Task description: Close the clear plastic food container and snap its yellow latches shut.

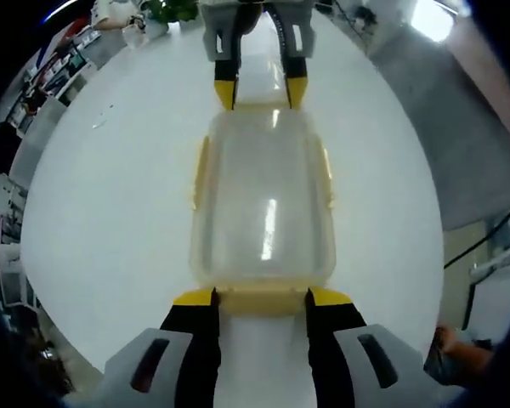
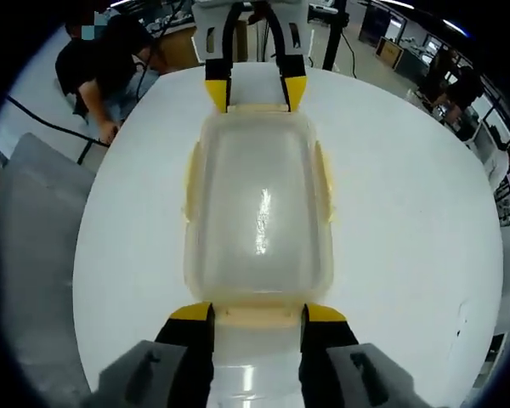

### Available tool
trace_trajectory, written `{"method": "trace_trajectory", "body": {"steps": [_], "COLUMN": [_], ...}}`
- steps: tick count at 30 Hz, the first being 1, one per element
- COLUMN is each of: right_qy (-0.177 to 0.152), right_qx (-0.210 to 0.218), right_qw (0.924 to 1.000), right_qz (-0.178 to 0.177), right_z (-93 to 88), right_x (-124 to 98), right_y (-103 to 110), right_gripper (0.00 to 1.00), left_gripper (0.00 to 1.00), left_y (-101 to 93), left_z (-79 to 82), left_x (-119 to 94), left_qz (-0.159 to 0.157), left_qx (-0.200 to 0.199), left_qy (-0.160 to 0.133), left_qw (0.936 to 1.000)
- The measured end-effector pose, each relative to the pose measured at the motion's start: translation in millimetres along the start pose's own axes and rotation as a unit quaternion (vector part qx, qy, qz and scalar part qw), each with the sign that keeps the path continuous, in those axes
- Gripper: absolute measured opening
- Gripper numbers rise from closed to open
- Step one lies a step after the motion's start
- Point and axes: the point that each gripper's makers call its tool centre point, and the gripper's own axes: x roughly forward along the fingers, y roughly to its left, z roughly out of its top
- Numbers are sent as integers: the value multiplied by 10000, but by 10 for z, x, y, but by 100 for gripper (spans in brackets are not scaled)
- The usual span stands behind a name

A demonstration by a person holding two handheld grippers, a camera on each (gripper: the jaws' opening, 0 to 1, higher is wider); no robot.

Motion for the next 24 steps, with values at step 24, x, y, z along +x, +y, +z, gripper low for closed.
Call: {"method": "trace_trajectory", "body": {"steps": [24], "right_qy": [-41], "right_qx": [-294], "right_qw": [9996], "right_qz": [-30], "right_z": [-111], "right_x": [-466], "right_y": [64], "right_gripper": [37], "left_gripper": [37], "left_y": [-117], "left_z": [348], "left_x": [-299], "left_qz": [243], "left_qx": [-114], "left_qy": [-82], "left_qw": [9996]}}
